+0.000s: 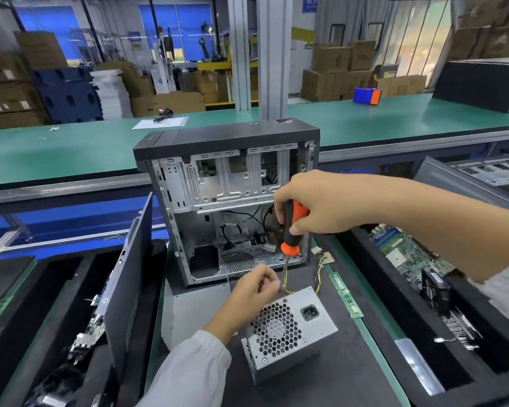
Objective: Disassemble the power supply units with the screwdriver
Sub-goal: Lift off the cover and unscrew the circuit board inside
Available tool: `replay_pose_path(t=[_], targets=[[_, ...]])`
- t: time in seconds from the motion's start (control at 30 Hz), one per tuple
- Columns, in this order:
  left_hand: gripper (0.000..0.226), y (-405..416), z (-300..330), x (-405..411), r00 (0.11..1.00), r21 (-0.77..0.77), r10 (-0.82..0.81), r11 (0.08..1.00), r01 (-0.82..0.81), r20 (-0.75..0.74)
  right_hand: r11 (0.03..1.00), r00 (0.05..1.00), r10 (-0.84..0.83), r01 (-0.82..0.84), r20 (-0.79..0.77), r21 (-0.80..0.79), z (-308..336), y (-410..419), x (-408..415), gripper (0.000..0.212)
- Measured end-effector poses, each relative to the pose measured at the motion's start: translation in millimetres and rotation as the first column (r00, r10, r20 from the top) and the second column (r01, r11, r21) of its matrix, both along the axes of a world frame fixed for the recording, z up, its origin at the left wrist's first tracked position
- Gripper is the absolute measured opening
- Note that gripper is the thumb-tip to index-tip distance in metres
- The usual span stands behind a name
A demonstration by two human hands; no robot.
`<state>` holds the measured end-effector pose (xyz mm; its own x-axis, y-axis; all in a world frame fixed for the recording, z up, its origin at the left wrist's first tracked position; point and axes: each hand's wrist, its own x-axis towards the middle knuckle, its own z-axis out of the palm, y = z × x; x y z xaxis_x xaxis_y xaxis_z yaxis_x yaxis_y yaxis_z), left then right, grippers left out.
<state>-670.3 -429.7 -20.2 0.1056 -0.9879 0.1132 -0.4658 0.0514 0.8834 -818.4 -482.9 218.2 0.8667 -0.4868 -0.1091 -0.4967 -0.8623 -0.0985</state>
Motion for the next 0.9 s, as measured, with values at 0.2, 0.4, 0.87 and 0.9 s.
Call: replay_pose_path(t=[0.2,0.4,0.87,0.9], targets=[[0.03,17,-10,28,0.589,0.294,0.396,0.918,-0.266,-0.704,0.995,1.0,0.018,-0.019,0.009,0.102,-22,18,-5,0.01],[0.027,68,-49,28,0.423,0.468,0.52,0.853,-0.229,-0.742,0.99,0.997,0.077,-0.078,0.015,0.117,-51,40,-5,0.011],[0.04,89,-61,-19,0.615,0.426,0.489,0.867,-0.261,-0.618,0.994,0.996,0.084,-0.083,-0.011,0.072,-52,53,-14,0.014],[0.037,89,-62,-19,0.624,0.42,0.486,0.868,-0.264,-0.612,0.994,0.996,0.085,-0.084,-0.009,0.074,-52,53,-14,0.014]])
